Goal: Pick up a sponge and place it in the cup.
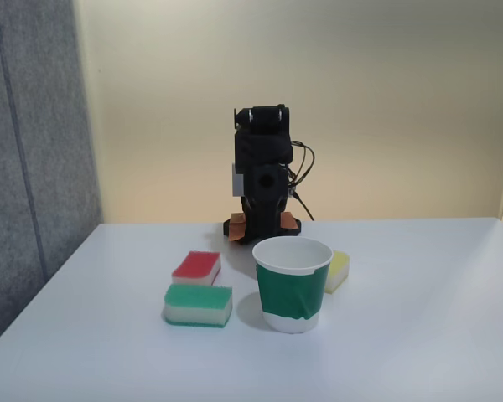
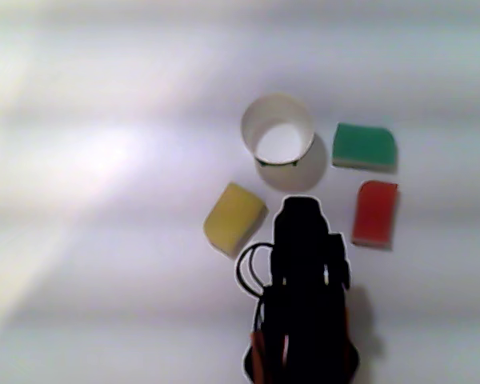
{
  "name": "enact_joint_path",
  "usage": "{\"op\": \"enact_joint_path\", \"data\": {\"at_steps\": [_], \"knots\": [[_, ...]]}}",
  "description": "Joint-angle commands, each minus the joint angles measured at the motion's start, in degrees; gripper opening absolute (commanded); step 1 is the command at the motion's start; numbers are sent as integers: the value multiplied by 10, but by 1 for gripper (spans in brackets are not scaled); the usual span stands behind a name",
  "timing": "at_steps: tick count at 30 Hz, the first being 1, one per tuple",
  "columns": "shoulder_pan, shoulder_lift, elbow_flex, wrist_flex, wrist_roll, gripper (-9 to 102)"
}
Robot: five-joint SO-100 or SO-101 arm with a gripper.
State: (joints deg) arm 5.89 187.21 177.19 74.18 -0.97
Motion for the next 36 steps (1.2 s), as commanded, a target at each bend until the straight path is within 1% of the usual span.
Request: {"op": "enact_joint_path", "data": {"at_steps": [1, 3, 5, 13, 21, 27, 31, 36], "knots": [[51, -2, -1, 62, -5, 0], [69, -4, -1, 59, -26, 0], [78, -4, -1, 54, -25, 0], [60, -4, -16, 39, -9, 0], [72, -5, -119, 47, -9, 0], [49, -62, -215, 62, -12, 0], [47, -136, -279, 74, -51, 0], [92, -258, -352, 90, -142, 0]]}}
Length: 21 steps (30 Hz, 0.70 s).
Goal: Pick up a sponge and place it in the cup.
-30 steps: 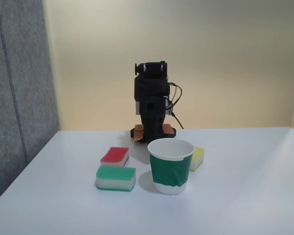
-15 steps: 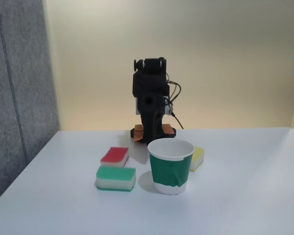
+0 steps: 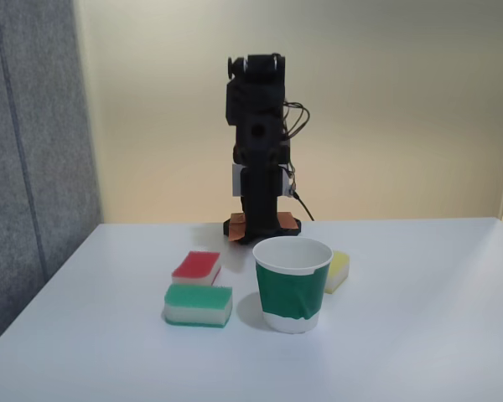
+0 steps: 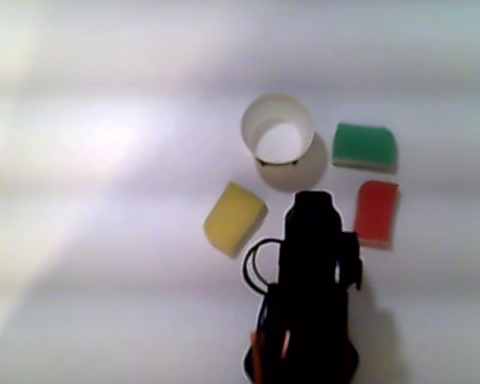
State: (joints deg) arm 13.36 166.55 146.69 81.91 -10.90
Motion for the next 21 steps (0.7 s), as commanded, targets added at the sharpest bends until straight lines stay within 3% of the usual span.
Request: {"op": "enact_joint_path", "data": {"at_steps": [1, 12, 21], "knots": [[29, -76, -61, 17, -64, 0], [159, -311, -165, 19, -369, 0], [182, -485, -256, 3, -626, 0]]}}
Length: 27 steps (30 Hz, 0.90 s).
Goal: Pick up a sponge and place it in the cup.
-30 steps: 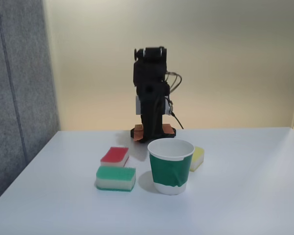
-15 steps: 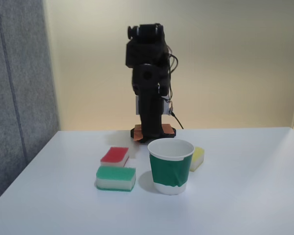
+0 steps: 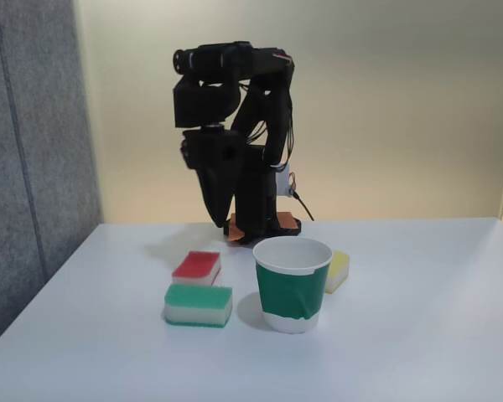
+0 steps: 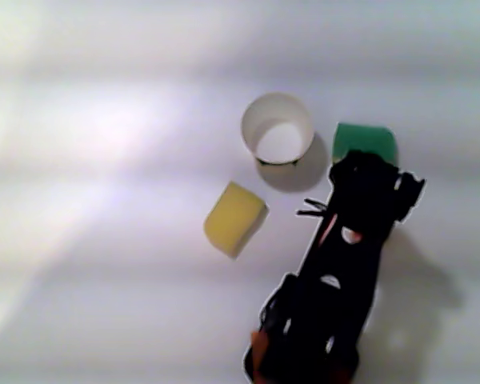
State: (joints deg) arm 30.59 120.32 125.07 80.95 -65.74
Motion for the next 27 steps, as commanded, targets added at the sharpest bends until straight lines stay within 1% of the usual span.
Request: {"op": "enact_joint_path", "data": {"at_steps": [1, 3, 6, 8, 9, 14, 19, 21, 26, 27], "knots": [[10, -37, -50, 17, -109, 0], [9, -57, -66, 19, -186, 0], [8, -72, -81, 28, -243, 0], [8, -77, -90, 38, -352, 0], [9, -80, -94, 47, -387, 0], [20, -95, -98, 57, -489, 0], [25, -111, -109, 51, -531, 0], [30, -125, -118, 48, -514, 4], [36, -160, -138, 0, -507, 4], [36, -164, -139, -7, -506, 6]]}}
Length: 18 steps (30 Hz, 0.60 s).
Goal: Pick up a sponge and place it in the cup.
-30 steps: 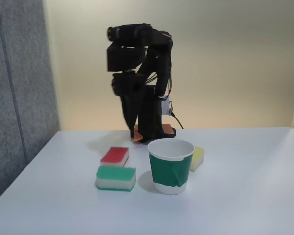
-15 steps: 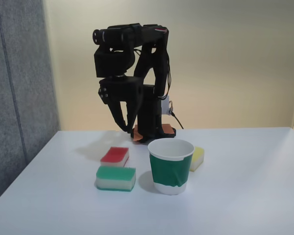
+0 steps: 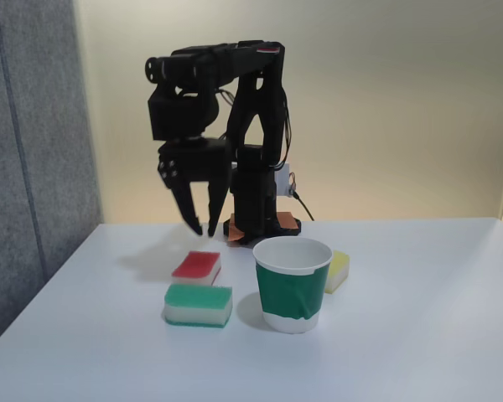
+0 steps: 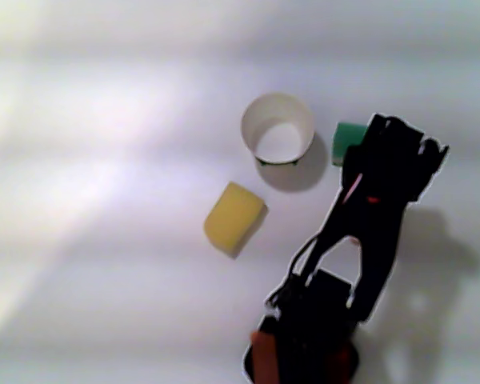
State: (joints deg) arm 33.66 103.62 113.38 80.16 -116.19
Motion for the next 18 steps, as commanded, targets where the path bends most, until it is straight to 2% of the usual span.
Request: {"op": "enact_joint_path", "data": {"at_steps": [1, 4, 9, 18], "knots": [[5, 0, -22, -6, -1, 8], [3, -7, -14, -18, 2, 12], [-14, -6, 14, -26, 32, 24], [-41, 35, 77, -22, 33, 32]]}}
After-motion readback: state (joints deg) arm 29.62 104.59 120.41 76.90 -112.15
